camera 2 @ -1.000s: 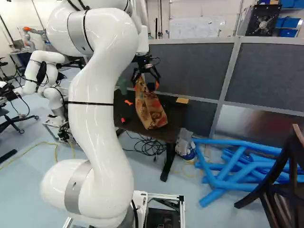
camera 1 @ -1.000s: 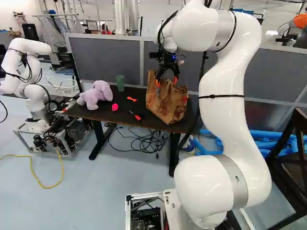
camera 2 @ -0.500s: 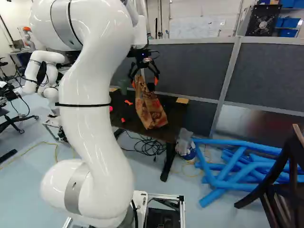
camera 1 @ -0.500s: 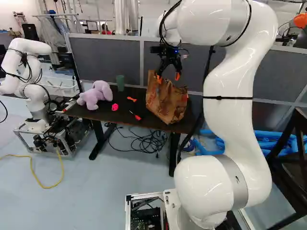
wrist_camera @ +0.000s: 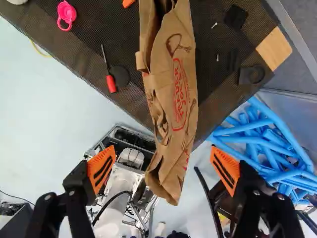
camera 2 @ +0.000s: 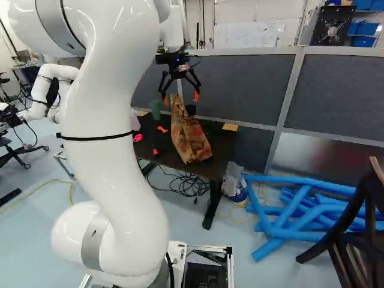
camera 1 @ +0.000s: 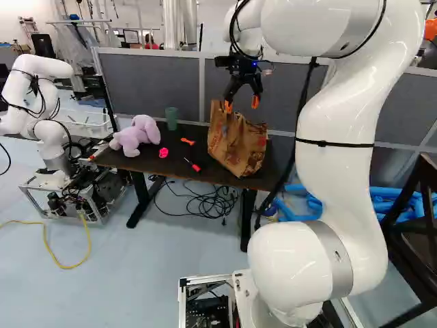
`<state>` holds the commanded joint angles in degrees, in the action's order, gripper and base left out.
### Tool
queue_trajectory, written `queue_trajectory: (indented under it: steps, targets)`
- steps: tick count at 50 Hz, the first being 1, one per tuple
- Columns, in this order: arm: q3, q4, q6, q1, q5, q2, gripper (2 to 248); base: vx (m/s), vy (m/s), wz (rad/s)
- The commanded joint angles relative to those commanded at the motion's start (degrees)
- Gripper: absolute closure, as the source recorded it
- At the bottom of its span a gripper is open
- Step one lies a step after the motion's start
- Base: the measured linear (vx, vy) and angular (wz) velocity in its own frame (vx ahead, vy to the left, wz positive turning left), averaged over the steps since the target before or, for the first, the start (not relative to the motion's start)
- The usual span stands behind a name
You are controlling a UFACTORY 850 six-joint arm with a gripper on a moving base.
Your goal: Pick up the bag on the ground and place it on the table
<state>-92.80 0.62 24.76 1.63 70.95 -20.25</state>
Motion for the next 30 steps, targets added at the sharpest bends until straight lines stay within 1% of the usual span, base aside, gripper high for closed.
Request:
queue_trajectory:
  steps: [14,30]
  targets:
    - [0.34,0.00,0.00,0.01,0.00,2.33,3,0.000,0.000,0.000]
    - [0.31,0.00,0.00,0.01,0.00,2.68,3,0.000,0.000,0.000]
